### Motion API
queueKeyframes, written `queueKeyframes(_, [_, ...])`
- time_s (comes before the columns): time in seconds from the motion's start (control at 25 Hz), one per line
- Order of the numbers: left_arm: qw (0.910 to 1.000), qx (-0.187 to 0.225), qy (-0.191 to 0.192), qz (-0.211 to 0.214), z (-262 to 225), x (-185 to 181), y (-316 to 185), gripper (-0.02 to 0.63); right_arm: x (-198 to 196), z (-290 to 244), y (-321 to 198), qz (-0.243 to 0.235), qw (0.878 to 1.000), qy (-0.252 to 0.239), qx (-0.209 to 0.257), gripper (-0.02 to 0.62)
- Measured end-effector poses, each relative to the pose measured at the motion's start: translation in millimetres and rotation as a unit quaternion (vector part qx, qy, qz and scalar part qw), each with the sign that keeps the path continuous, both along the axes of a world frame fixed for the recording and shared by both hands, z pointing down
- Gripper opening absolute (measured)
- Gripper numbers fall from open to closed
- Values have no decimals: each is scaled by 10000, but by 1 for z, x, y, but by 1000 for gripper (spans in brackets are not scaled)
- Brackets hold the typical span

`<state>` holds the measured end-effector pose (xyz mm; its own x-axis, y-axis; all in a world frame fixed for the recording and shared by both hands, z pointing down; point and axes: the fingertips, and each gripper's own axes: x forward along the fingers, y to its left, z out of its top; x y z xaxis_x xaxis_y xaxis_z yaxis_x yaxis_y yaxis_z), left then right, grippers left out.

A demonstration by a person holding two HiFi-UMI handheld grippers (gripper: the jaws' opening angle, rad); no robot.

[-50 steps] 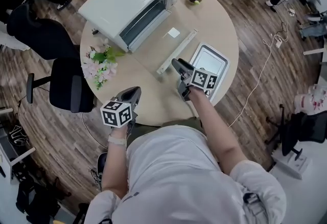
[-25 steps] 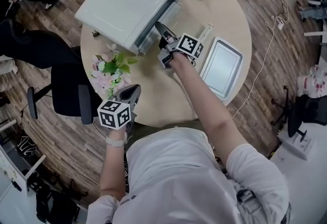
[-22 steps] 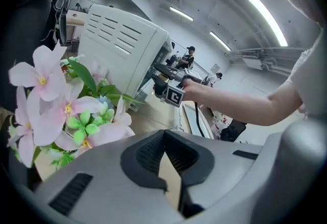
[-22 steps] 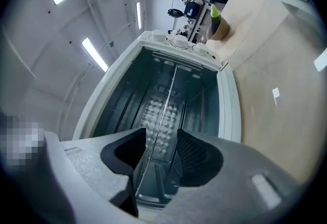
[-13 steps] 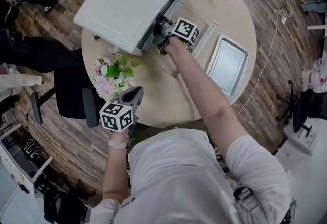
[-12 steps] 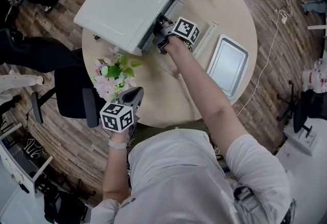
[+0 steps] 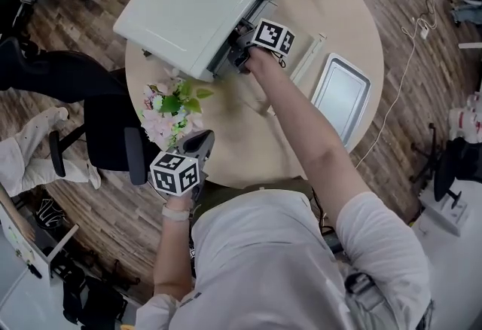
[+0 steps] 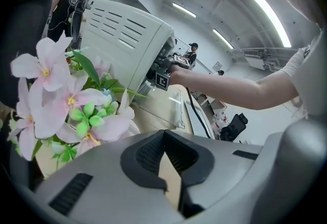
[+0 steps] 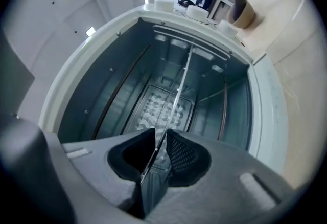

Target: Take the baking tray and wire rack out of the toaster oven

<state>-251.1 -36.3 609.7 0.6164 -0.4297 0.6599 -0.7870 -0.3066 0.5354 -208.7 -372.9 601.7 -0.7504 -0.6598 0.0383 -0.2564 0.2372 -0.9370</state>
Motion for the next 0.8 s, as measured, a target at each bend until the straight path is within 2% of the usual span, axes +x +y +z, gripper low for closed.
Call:
queueKeyframes(0.12, [10000, 1, -1, -36, 0, 4, 2, -2, 0, -6, 2, -131, 9995, 165, 221, 31])
queueKeyframes(0.56, [10000, -53, 42, 13, -5, 33, 14, -2, 33, -7, 25, -222, 9987, 267, 367, 28])
queueKeyframes(0.8, [10000, 3, -5, 31, -11, 48, 20, -2, 57, -8, 43, -203, 9992, 112, 339, 17])
